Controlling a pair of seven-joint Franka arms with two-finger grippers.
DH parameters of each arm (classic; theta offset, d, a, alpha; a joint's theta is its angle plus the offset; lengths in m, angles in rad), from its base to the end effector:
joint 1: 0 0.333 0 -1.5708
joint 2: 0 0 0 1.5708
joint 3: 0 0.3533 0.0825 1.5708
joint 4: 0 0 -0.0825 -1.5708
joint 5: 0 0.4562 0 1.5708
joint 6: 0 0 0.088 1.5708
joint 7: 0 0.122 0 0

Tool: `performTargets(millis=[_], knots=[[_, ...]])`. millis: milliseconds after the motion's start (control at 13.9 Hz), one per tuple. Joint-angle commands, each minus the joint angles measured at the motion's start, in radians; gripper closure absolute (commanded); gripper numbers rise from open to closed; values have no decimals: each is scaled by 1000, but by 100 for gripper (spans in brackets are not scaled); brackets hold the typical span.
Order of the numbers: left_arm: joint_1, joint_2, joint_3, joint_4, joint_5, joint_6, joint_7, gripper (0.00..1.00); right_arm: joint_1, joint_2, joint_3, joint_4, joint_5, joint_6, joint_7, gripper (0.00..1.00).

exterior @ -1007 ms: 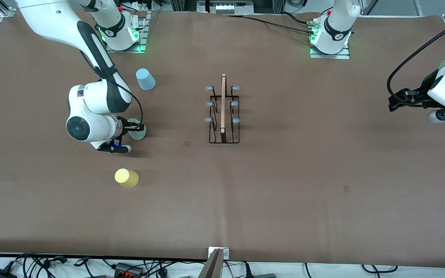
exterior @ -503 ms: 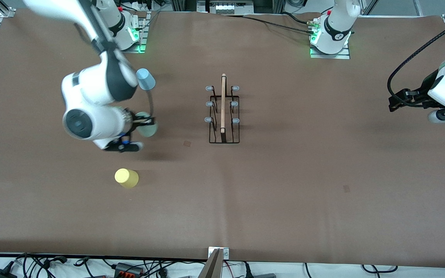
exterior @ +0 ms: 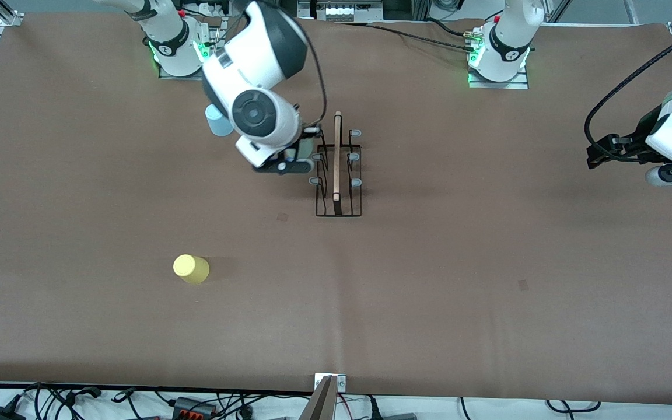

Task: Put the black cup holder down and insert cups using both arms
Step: 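Carry the teal cup with the right gripper onto a rack peg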

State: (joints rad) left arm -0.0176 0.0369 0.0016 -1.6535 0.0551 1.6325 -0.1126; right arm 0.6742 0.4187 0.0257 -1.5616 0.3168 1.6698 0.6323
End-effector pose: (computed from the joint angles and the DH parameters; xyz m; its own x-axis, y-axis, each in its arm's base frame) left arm 0.6391 -0.0038 0.5838 0.9943 0.0929 -0.0514 0.0897 -0.9941 -0.0609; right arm 0.5288 0.4885 0.3788 0.9052 -0.0006 -0.4250 -0.0266 -0.9981 -0.0552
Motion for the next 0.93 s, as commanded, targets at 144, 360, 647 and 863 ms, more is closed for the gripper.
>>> performTargets(millis=[144, 360, 647, 863], knots=[[-4, -20, 8, -19, -26, 10, 4, 0, 41, 17, -13, -1, 38, -13, 18, 76], [-2, -22, 8, -19, -26, 10, 4, 0, 64, 31, -13, -5, 38, -12, 43, 76], [-2, -22, 8, -19, -26, 7, 4, 0, 58, 43, -15, -5, 36, -4, 43, 76], [-2, -22, 9, -19, -26, 7, 4, 0, 62, 63, -15, -5, 38, 25, 44, 75]])
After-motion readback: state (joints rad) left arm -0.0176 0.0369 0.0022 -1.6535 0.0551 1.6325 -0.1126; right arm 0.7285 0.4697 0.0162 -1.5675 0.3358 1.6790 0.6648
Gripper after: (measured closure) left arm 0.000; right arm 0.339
